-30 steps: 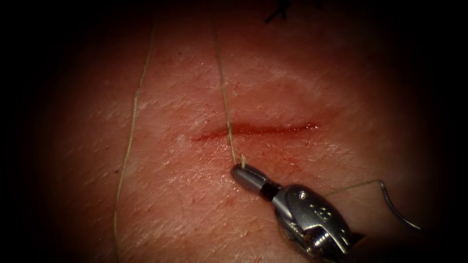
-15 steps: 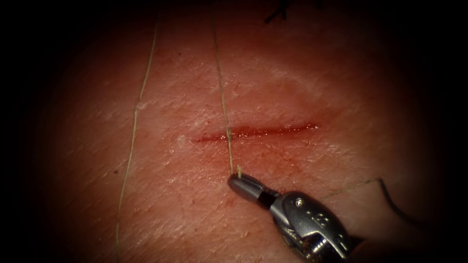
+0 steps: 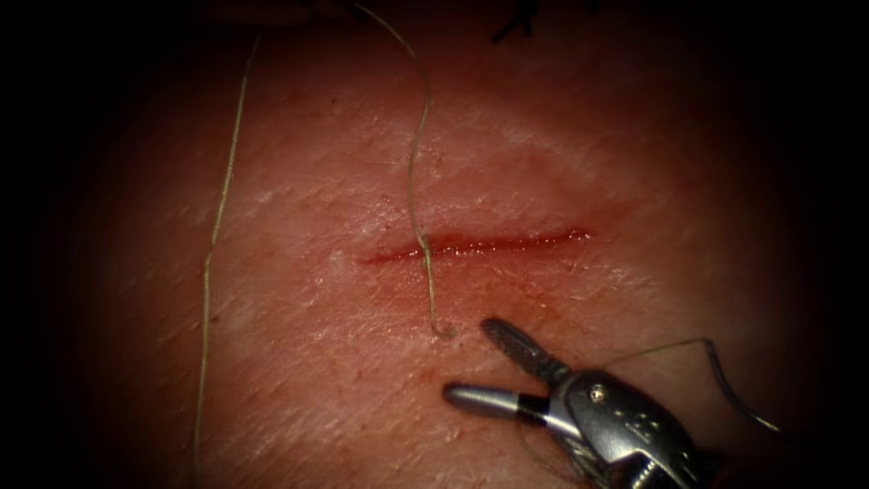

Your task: Wound Closure

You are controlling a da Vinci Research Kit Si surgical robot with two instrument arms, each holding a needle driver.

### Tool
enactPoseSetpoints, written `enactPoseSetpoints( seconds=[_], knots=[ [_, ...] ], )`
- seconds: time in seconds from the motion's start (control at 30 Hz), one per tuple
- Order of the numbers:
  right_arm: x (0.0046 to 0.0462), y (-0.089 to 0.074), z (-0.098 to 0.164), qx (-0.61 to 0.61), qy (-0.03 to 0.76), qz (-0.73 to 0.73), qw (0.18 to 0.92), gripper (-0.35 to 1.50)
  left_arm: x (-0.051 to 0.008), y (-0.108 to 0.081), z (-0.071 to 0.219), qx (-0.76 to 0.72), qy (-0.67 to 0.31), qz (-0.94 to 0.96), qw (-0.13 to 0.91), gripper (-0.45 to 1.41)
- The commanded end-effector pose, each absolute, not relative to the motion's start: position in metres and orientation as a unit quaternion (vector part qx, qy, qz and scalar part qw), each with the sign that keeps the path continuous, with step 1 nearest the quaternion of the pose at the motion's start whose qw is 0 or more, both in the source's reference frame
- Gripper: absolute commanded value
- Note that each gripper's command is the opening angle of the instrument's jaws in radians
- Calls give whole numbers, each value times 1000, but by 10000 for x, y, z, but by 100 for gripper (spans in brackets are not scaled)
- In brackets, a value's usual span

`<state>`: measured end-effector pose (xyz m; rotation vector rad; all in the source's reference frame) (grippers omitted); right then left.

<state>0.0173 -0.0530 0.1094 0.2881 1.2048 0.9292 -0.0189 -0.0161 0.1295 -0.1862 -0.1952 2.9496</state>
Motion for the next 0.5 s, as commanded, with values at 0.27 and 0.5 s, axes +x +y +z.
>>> enactPoseSetpoints(
  seconds=[0.27,0.5],
  knots=[
    [163,-455,1073,129,537,420,720,113,-190,-158,1261,-65,-62,992,92,-45],
    [200,-429,1103,146,535,399,730,118,-185,-158,1238,-63,-66,992,92,-45]
  ],
)
